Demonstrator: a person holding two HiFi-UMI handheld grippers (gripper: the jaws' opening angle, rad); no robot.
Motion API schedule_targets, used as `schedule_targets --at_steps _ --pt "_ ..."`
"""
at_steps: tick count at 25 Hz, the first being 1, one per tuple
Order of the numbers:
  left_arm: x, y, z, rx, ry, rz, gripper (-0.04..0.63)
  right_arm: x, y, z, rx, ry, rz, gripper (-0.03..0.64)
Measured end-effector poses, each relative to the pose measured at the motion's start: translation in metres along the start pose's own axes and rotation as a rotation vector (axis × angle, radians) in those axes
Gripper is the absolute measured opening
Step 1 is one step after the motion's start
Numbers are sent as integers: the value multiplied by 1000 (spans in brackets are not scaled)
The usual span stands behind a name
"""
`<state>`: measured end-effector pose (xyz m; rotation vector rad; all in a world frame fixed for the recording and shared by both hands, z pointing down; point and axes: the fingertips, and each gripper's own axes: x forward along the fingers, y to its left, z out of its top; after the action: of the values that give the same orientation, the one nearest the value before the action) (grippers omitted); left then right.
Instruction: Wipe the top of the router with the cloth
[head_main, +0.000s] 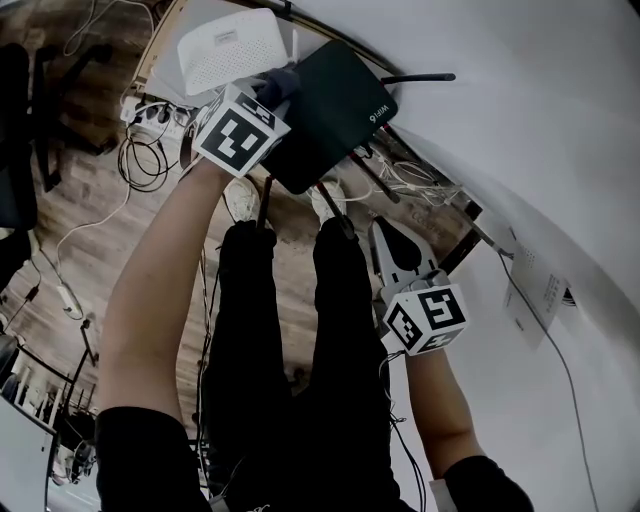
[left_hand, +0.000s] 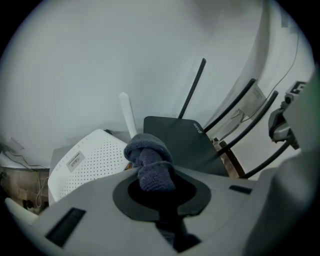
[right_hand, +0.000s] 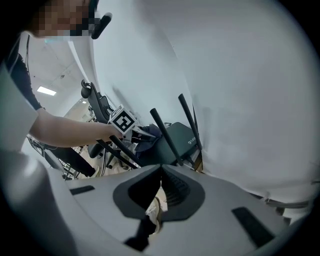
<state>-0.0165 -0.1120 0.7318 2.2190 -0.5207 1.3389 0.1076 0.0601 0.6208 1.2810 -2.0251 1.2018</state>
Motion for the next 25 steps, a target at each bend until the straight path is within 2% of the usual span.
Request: schedule_targets --at_steps 5,8,10,14,18,20,25 --pt "-10 0 -11 -60 -14 -53 43 -1 0 0 -3 0 7 2" --pt "-7 -2 -16 -61 -15 -72 44 0 -2 -2 -7 4 7 2" --pt "-9 -2 -13 -20 10 -44 44 1 -2 -3 2 5 5 2" --pt "-6 -4 -16 128 88 -4 44 6 5 -2 23 -5 14 2" --pt "-5 -7 -14 155 115 -31 44 7 13 -1 21 -6 27 2" --pt "-4 -18 -15 217 132 -75 44 6 15 0 18 -6 30 2" --pt "5 -75 -19 325 153 -272 44 6 8 0 11 0 19 2"
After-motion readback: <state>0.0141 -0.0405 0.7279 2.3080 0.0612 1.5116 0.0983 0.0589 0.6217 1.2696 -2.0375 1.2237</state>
